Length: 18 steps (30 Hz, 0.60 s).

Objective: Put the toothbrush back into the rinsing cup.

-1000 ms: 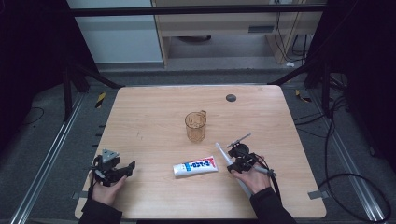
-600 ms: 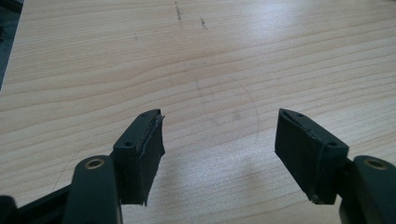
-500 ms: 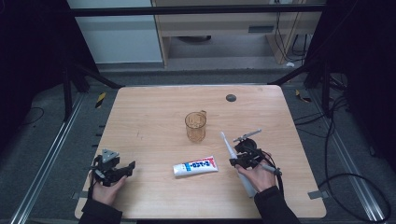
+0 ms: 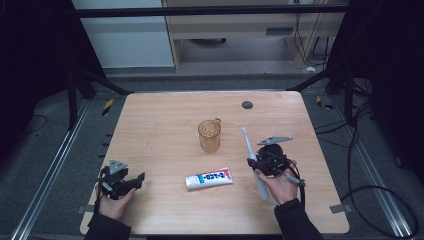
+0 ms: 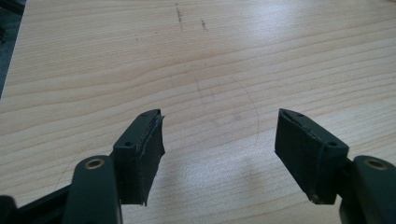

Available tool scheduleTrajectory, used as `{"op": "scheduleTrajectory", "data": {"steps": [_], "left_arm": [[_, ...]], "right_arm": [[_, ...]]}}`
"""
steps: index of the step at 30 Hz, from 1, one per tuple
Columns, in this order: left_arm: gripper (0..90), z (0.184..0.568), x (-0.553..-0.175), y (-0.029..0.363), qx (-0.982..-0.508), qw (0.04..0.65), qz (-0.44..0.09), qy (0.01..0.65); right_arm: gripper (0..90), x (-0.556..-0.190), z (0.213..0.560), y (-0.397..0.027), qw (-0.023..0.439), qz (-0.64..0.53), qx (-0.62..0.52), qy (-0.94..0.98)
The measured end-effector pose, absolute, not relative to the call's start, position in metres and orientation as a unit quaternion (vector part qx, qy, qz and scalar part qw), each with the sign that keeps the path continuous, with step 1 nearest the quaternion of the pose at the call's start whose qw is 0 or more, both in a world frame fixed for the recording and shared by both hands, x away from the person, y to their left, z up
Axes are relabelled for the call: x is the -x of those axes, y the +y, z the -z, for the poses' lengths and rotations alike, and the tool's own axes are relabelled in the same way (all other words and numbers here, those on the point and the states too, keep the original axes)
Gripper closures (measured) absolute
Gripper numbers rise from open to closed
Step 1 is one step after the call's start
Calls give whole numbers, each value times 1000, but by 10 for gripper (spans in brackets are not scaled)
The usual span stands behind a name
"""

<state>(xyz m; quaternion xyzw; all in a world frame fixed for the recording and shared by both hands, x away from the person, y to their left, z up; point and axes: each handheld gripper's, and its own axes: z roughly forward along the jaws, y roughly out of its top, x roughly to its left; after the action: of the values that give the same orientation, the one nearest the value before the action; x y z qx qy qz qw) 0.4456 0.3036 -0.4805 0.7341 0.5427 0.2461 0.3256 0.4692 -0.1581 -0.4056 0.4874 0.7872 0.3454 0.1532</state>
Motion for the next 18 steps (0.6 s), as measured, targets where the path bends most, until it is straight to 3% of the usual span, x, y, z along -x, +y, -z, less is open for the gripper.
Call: {"op": "scheduleTrajectory", "data": {"steps": [18], "left_arm": [[317,481,-446,303,-734,327,-248,541]], "right_arm": [[676,-475,383,-166,233,-463,-495,698]]}}
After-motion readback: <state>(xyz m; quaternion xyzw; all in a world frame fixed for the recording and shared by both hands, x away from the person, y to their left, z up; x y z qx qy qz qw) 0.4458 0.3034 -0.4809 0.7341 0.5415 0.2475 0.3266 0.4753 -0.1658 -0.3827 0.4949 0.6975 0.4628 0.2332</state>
